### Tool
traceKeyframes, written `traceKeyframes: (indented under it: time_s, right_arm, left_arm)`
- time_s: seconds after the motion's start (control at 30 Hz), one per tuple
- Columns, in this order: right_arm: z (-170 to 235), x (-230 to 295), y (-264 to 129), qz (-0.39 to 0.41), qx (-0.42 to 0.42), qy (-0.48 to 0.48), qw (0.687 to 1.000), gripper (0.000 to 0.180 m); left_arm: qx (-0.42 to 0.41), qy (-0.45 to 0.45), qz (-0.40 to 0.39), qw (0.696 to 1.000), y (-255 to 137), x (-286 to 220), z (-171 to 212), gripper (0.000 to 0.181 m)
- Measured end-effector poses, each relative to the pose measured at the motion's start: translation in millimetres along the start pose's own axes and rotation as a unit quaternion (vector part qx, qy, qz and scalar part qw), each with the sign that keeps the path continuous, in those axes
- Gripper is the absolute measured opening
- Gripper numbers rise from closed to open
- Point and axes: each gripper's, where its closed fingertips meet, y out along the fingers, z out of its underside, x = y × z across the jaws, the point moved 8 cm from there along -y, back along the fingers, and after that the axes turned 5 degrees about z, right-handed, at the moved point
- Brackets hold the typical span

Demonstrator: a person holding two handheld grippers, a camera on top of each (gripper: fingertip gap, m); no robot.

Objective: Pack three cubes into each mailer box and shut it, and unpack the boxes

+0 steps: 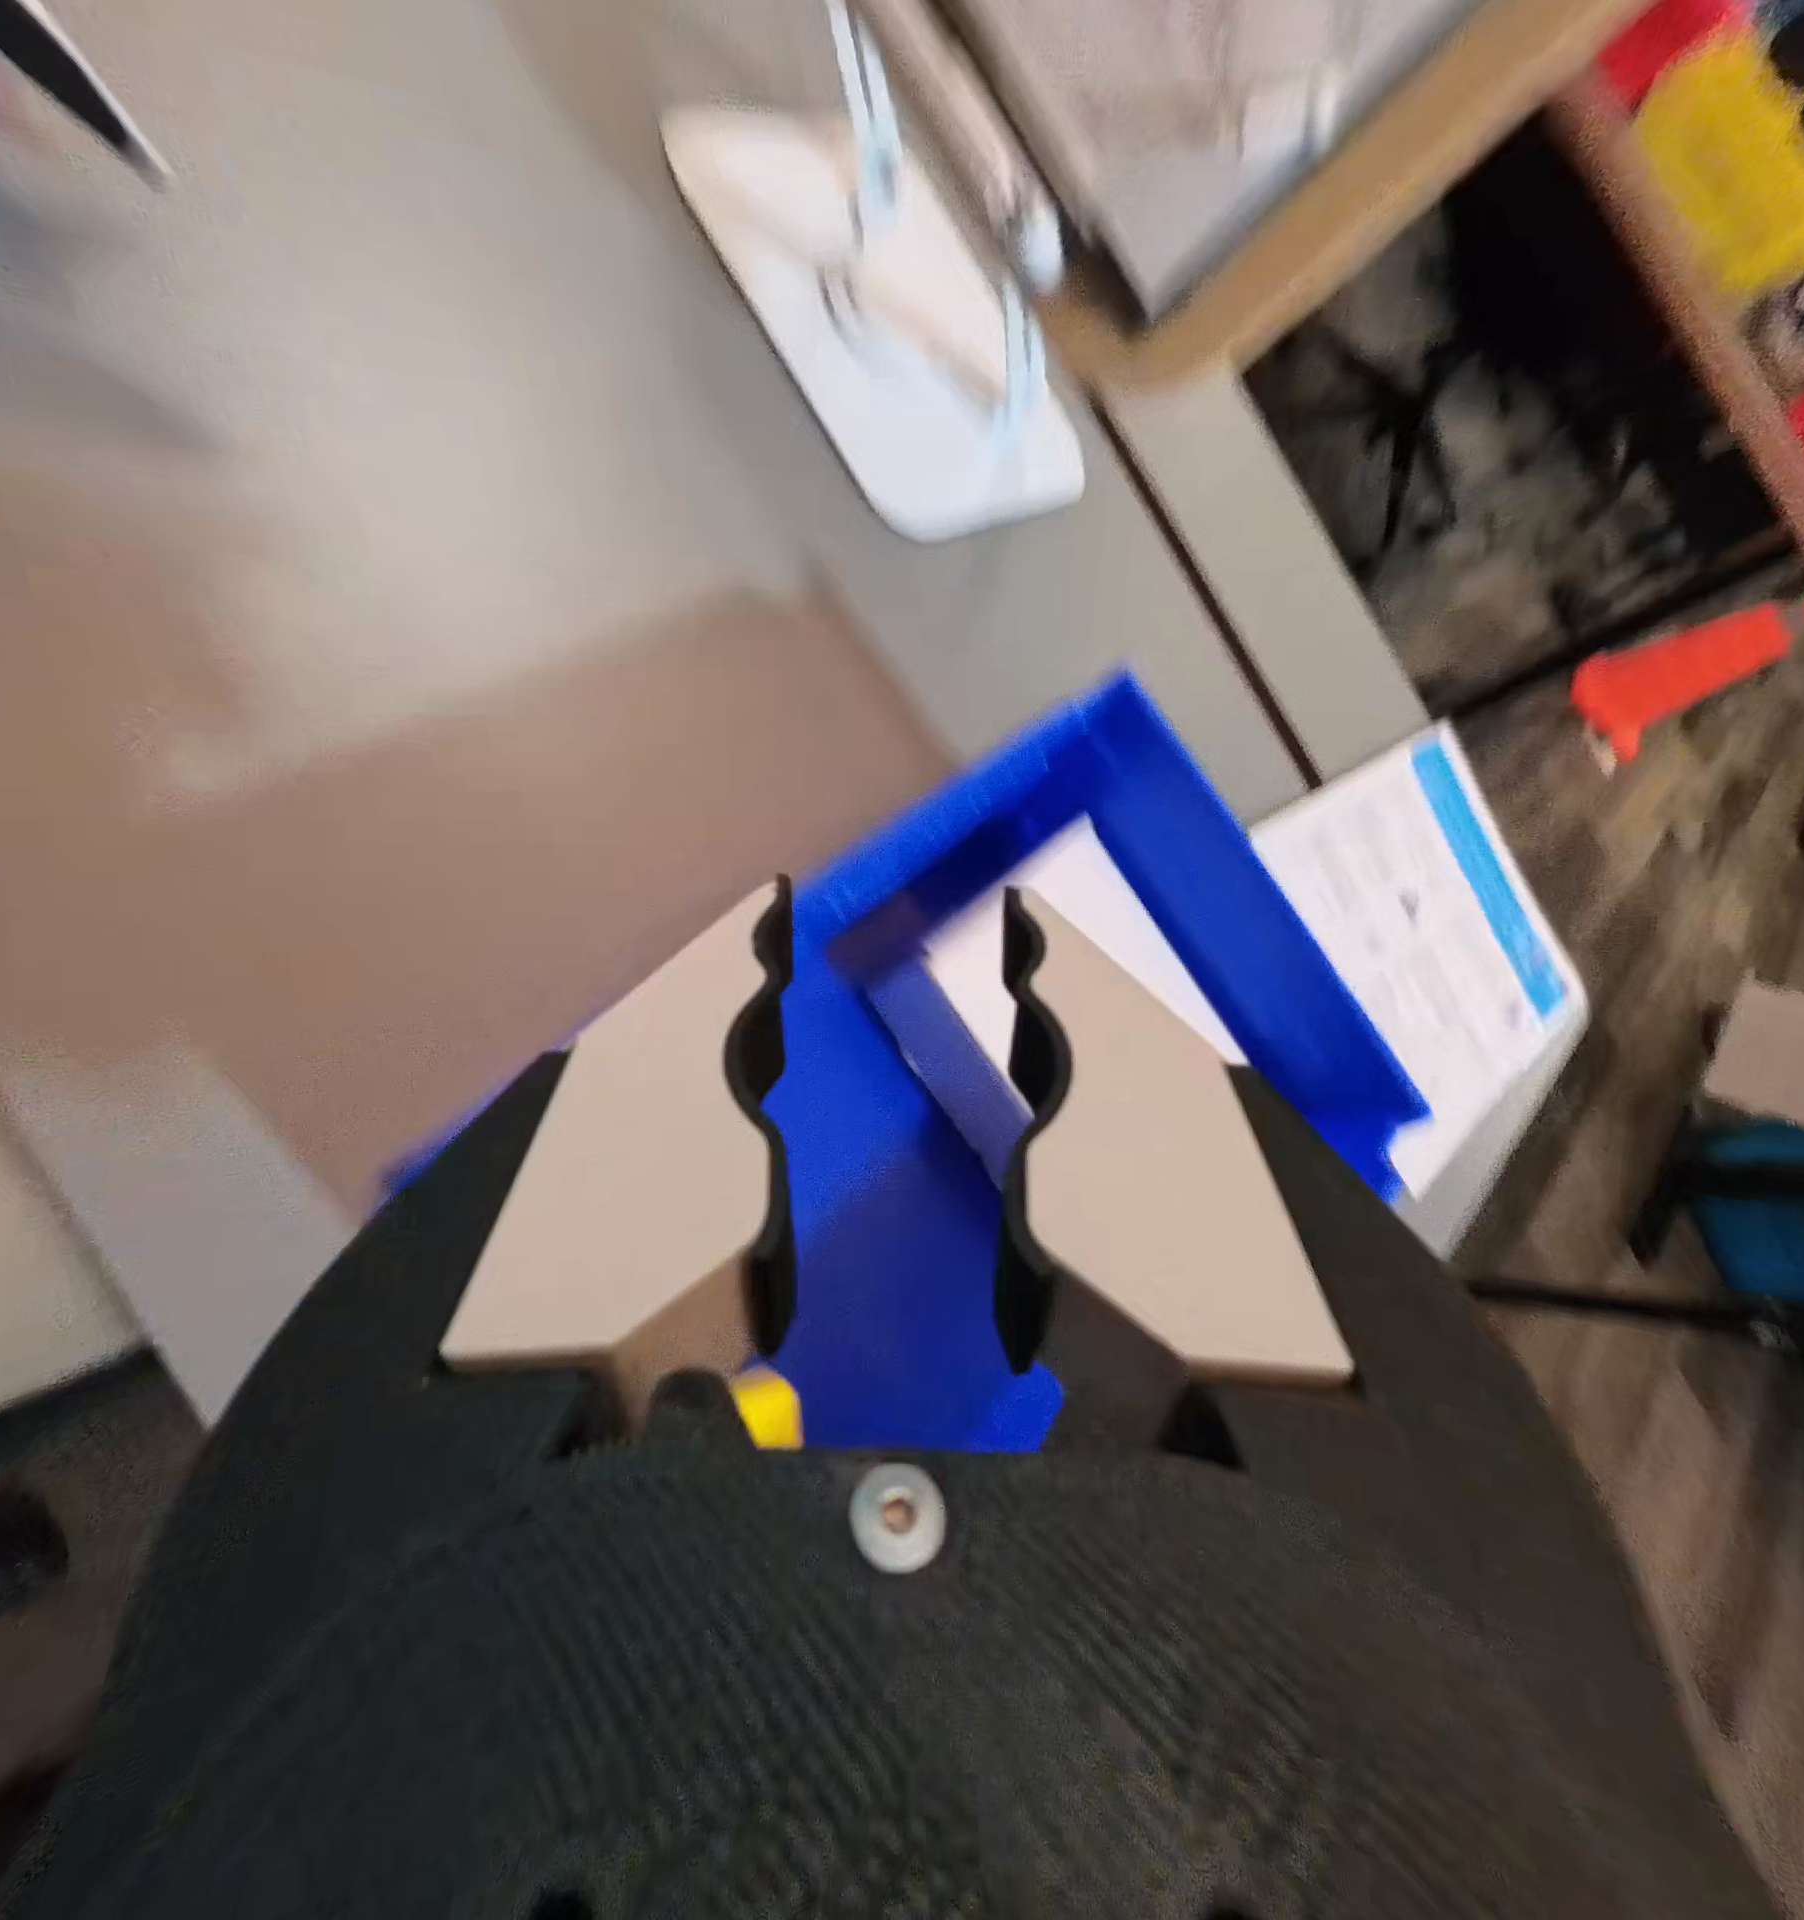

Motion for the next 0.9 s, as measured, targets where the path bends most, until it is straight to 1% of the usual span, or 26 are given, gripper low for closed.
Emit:
traceKeyframes:
  time_s: [0.03,0.07,0.17,0.23,0.33,0.43,0.47,0.5,0.53,0.57,0.6,0.67,0.73,0.8,0.87,0.9]
  right_arm:
    - [-16.0,14.0,-6.3,-0.011,-0.035,0.007,0.999,0.042]
    - [-29.4,30.4,-9.5,-0.027,-0.063,0.015,0.998,0.045]
    - [-51.0,81.6,-3.7,-0.063,-0.08,0.026,0.994,0.057]
    - [-52.1,109.7,4.3,-0.059,-0.064,0.029,0.996,0.065]
    - [-39.4,131.9,6.8,-0.021,-0.049,0.06,0.997,0.068]
    - [-12.6,136.8,0.2,0.036,-0.025,0.117,0.992,0.078]
    - [-2.6,133.5,-3.4,0.078,-0.016,0.137,0.987,0.082]
    - [8.1,126.1,-8.5,0.141,-0.006,0.163,0.976,0.087]
    - [17.2,121.9,-13.2,0.184,0.0,0.19,0.964,0.081]
    - [23.3,122.9,-15.2,0.193,-0.004,0.214,0.957,0.08]
    - [27.7,125.7,-14.4,0.191,-0.007,0.235,0.953,0.086]
    - [32.8,133.5,-5.0,0.167,-0.005,0.258,0.952,0.088]
    - [35.0,139.5,8.4,0.153,0.016,0.257,0.954,0.091]
    - [35.3,141.8,18.4,0.163,0.034,0.247,0.955,0.096]
    - [33.5,142.3,22.1,0.178,0.04,0.235,0.955,0.09]
    - [31.9,143.1,23.8,0.177,0.036,0.236,0.955,0.09]
  left_arm:
    - [-0.009,-0.001,0.003,1.0,0.7,0.5,-1.5,0.109]
    - [-0.018,0.002,0.006,1.0,1.2,1.2,-3.3,0.101]
    - [-0.022,0.011,-0.012,1.0,2.1,6.7,-6.8,0.096]
    - [-0.019,0.024,-0.017,0.999,2.1,6.3,-8.4,0.094]
    - [-0.024,0.031,-0.023,0.999,2.5,3.8,-12.8,0.093]
    - [-0.02,0.031,-0.021,0.999,4.3,2.3,-11.0,0.093]
    - [-0.016,0.032,-0.021,0.999,5.3,2.6,-8.8,0.094]
    - [-0.011,0.032,-0.022,0.999,6.3,3.2,-6.6,0.093]
    - [-0.01,0.026,-0.018,0.999,6.9,3.3,-6.2,0.093]
    - [-0.013,0.022,-0.016,1.0,7.0,3.3,-6.4,0.093]
    - [-0.016,0.018,-0.016,1.0,6.3,3.6,-6.4,0.093]
    - [-0.025,0.007,-0.015,1.0,2.7,3.8,-5.7,0.09]
    - [-0.029,-0.004,-0.015,0.999,-3.4,5.3,-4.3,0.082]
    - [-0.031,-0.011,-0.019,0.999,-10.5,7.5,-3.4,0.078]
    - [-0.033,-0.023,-0.017,0.999,-17.1,8.6,-1.5,0.077]
    - [-0.034,-0.03,-0.018,0.999,-19.7,9.1,-0.7,0.077]
